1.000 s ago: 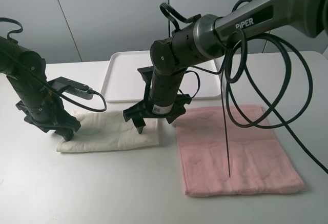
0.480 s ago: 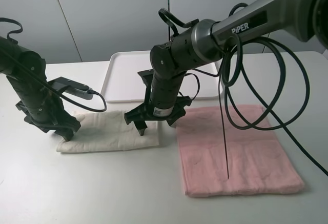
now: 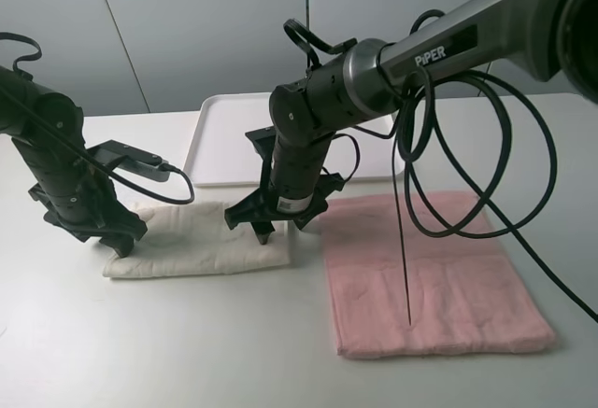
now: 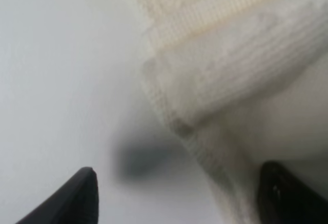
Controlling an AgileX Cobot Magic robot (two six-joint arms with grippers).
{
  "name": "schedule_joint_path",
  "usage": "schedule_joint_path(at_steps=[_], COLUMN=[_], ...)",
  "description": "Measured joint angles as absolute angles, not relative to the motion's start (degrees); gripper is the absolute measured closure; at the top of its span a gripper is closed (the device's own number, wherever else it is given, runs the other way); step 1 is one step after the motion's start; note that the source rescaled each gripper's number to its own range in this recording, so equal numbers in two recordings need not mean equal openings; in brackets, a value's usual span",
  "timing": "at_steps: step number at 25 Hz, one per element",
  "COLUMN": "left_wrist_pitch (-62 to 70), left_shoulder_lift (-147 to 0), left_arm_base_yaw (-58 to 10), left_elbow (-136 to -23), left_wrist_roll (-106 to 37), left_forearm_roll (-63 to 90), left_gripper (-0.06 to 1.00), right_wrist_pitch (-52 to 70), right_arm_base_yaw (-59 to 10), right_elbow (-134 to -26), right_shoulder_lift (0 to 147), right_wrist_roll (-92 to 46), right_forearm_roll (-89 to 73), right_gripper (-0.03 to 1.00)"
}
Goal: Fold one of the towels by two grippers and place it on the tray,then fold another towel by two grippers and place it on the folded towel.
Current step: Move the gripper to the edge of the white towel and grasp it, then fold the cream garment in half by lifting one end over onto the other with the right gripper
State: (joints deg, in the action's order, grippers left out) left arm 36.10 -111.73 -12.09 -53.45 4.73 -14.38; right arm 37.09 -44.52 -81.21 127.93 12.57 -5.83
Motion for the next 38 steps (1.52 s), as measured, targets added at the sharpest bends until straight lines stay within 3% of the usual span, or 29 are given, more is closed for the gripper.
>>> schedule_joint_path(at_steps=[9,10,29,38], left_wrist_pitch=[36.21,36.21,36.66,36.66], left_shoulder_lift=[-111.73,-111.73,-111.73,-111.73], left_arm_base_yaw=[-12.09,-12.09,-12.09,-12.09], left_elbow=[-53.45,-53.45,-53.45,-53.45], left_wrist_roll=[4.73,4.73,4.73,4.73], left_forearm_roll=[-14.38,-14.38,-14.71,-14.82], left_gripper=[0.11,0.11,0.11,0.11], right_wrist_pitch=[36.28,36.06,36.12,37.52], right_arm_base_yaw=[-45.15,-45.15,-45.15,-45.15], right_elbow=[-81.21,-81.21,-80.84,-80.84], right_shoulder_lift=[128.22,128.22,123.45,119.23], right_wrist_roll=[11.55,11.55,8.50,1.91], right_forearm_roll=[-8.56,-8.66,-14.56,-26.61], right_gripper=[0.90,0.92,0.92,0.92])
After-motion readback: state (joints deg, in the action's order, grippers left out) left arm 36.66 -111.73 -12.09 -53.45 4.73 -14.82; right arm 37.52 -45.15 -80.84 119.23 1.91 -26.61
